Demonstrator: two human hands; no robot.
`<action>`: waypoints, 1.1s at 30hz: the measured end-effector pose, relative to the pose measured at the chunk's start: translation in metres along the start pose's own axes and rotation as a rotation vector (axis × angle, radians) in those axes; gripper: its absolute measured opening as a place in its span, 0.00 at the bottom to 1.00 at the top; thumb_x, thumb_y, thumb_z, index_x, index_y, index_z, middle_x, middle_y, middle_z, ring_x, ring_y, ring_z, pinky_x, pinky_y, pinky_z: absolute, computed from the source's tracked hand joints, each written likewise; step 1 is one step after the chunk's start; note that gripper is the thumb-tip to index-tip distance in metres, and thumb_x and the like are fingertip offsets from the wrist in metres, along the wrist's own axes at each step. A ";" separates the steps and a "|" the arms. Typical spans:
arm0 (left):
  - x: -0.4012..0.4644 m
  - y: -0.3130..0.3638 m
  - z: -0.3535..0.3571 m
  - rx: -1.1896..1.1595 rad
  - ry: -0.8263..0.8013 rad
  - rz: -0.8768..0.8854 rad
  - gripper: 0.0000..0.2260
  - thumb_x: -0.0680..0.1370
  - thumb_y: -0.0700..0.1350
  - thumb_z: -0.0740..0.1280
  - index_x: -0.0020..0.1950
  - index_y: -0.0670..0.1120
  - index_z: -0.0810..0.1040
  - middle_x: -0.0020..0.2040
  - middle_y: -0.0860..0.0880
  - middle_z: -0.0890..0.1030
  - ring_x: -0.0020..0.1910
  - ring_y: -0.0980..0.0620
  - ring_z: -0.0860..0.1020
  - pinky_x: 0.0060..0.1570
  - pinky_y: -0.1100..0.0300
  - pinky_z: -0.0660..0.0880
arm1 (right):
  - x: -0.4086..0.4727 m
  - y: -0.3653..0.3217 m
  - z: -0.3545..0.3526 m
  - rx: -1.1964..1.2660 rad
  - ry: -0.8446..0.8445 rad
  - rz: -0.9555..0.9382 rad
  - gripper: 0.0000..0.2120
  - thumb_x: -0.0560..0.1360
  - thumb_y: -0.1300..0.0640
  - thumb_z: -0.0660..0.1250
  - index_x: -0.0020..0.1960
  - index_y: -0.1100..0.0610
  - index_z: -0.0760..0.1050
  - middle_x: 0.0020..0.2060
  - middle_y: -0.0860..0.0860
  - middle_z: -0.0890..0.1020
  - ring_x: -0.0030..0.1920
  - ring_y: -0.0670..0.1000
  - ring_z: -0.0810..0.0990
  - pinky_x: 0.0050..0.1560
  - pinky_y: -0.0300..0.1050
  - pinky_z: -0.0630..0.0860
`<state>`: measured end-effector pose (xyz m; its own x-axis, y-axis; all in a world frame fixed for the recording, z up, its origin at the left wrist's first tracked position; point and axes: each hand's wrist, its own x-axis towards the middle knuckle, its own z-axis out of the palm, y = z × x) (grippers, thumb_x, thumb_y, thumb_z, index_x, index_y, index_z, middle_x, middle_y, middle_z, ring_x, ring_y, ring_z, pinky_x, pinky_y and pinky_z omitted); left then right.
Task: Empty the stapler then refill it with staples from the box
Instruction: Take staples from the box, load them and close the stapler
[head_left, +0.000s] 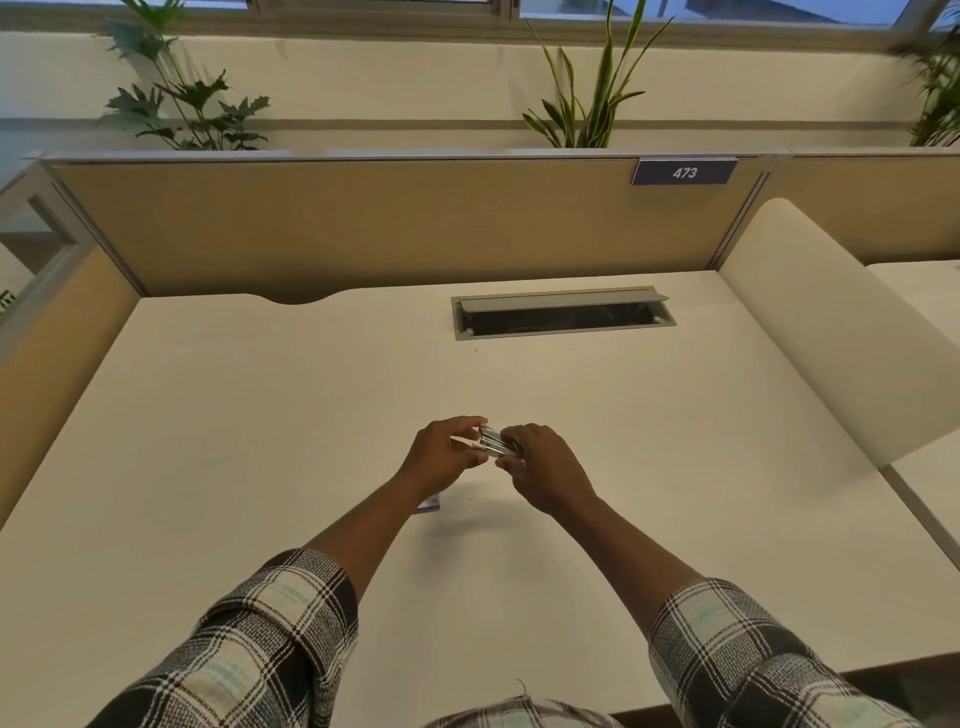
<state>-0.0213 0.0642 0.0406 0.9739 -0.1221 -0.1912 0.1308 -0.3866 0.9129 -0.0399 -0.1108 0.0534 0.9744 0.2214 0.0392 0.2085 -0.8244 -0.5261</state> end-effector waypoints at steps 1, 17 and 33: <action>-0.001 0.000 0.001 -0.026 0.003 -0.010 0.21 0.69 0.34 0.74 0.59 0.51 0.81 0.54 0.47 0.83 0.47 0.51 0.83 0.52 0.57 0.81 | 0.000 -0.001 0.000 0.019 -0.005 0.010 0.13 0.74 0.56 0.68 0.58 0.54 0.77 0.48 0.52 0.81 0.50 0.54 0.76 0.49 0.48 0.72; -0.019 0.011 0.018 -0.411 0.023 -0.167 0.16 0.72 0.35 0.74 0.57 0.43 0.77 0.50 0.42 0.85 0.47 0.41 0.85 0.48 0.46 0.82 | -0.008 -0.003 0.010 0.441 -0.032 0.250 0.10 0.79 0.59 0.59 0.52 0.56 0.79 0.45 0.52 0.84 0.45 0.51 0.82 0.46 0.46 0.77; 0.005 -0.001 0.047 -0.183 0.196 -0.371 0.10 0.68 0.38 0.72 0.47 0.47 0.85 0.42 0.46 0.83 0.46 0.41 0.83 0.45 0.46 0.83 | 0.031 0.017 0.039 0.450 -0.071 0.523 0.07 0.72 0.59 0.66 0.37 0.56 0.79 0.34 0.51 0.83 0.38 0.52 0.82 0.42 0.45 0.76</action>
<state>-0.0252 0.0213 0.0219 0.8694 0.1763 -0.4615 0.4908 -0.2018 0.8476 -0.0095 -0.0978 0.0126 0.9263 -0.0997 -0.3634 -0.3572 -0.5393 -0.7626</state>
